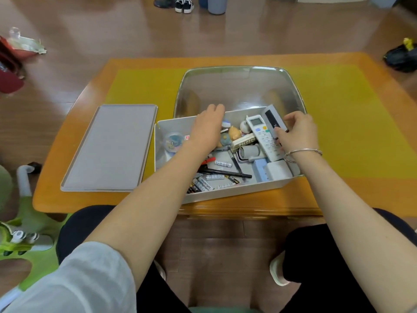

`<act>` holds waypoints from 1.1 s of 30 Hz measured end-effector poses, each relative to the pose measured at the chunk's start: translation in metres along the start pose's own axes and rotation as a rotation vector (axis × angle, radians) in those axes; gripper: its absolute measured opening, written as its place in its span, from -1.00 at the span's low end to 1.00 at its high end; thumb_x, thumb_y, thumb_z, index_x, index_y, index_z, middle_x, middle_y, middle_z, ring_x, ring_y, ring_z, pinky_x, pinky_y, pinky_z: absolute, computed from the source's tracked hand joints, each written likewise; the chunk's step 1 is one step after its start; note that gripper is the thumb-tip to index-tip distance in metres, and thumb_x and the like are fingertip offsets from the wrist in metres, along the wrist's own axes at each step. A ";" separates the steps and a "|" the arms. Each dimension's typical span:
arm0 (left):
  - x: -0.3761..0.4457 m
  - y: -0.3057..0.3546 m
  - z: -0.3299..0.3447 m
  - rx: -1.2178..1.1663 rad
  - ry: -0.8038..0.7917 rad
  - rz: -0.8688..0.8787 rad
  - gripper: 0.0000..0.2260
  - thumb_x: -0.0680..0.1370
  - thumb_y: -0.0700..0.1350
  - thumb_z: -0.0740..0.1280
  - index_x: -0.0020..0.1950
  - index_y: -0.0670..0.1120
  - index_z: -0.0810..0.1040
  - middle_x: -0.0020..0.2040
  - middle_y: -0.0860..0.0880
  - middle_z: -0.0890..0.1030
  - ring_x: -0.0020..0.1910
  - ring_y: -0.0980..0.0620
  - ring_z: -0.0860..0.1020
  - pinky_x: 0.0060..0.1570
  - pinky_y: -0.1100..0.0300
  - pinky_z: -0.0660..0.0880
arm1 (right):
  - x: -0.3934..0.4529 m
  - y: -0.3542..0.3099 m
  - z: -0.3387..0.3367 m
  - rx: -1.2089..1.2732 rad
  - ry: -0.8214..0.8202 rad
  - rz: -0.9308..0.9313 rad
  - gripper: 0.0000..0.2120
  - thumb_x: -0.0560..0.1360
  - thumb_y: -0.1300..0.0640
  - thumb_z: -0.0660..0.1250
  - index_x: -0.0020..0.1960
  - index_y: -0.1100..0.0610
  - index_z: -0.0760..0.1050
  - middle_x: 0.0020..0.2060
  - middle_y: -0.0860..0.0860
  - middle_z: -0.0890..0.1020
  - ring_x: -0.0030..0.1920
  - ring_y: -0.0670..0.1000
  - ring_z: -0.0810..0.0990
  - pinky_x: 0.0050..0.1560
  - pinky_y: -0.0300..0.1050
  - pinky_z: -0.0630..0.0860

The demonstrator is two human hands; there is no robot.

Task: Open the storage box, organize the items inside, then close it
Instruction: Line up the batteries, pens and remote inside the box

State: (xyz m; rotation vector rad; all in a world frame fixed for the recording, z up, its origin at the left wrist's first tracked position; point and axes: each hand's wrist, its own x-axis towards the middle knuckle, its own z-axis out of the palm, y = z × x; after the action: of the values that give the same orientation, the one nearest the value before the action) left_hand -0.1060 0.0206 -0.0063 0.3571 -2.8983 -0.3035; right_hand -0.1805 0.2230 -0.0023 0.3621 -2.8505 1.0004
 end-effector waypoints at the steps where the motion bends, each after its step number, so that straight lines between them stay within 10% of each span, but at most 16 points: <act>1: -0.001 -0.001 0.001 0.016 -0.021 0.023 -0.74 0.48 -0.40 0.26 0.13 -0.19 0.47 0.13 -0.19 0.47 -0.01 -0.22 0.47 -0.06 0.01 0.36 | 0.000 0.000 0.000 -0.018 -0.004 -0.006 -0.68 0.43 0.16 0.42 0.16 0.18 0.48 0.15 0.15 0.48 -0.04 0.01 0.48 0.02 -0.19 0.36; 12: -0.035 -0.027 -0.013 -0.051 0.035 0.173 -0.74 0.58 -0.18 0.26 0.25 -0.07 0.54 0.24 -0.06 0.50 0.20 -0.09 0.42 0.11 0.06 0.28 | -0.016 -0.015 0.000 -0.051 -0.039 -0.242 -0.65 0.42 0.12 0.43 0.18 0.13 0.50 0.06 0.06 0.47 -0.02 0.01 0.50 -0.01 -0.20 0.39; 16: -0.067 -0.046 -0.021 -0.170 -0.116 0.167 -0.75 0.51 -0.05 0.40 0.16 -0.06 0.54 0.11 -0.03 0.55 0.08 -0.02 0.50 0.01 0.10 0.43 | -0.035 -0.040 0.010 -0.021 -0.419 -0.450 -0.86 0.39 0.08 0.48 -0.10 0.08 0.59 -0.32 -0.07 0.57 -0.30 -0.14 0.48 -0.10 -0.13 0.50; 22: -0.092 -0.074 -0.017 -0.094 -0.510 0.098 -0.63 0.32 0.22 0.51 -0.03 0.09 0.49 -0.14 0.15 0.48 -0.19 0.15 0.45 -0.31 0.22 0.34 | -0.047 -0.056 0.042 -0.419 -0.859 -0.498 -0.70 0.31 -0.07 0.52 -0.07 0.04 0.55 -0.35 -0.16 0.51 -0.37 -0.17 0.47 -0.25 -0.25 0.43; 33: -0.098 -0.064 0.006 0.016 -0.579 0.084 -0.86 0.40 -0.04 0.40 -0.24 0.07 0.44 -0.25 0.12 0.49 -0.28 0.14 0.43 -0.39 0.21 0.32 | -0.039 -0.049 0.060 -0.468 -0.903 -0.484 -0.88 0.32 0.12 0.47 -0.32 0.10 0.55 -0.34 -0.01 0.63 -0.30 -0.04 0.56 -0.29 -0.25 0.48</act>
State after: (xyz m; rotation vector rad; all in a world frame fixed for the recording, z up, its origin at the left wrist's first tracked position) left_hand -0.0006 -0.0139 -0.0434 0.1668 -3.4706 -0.4303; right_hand -0.1308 0.1561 -0.0262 1.6857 -3.2501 0.0288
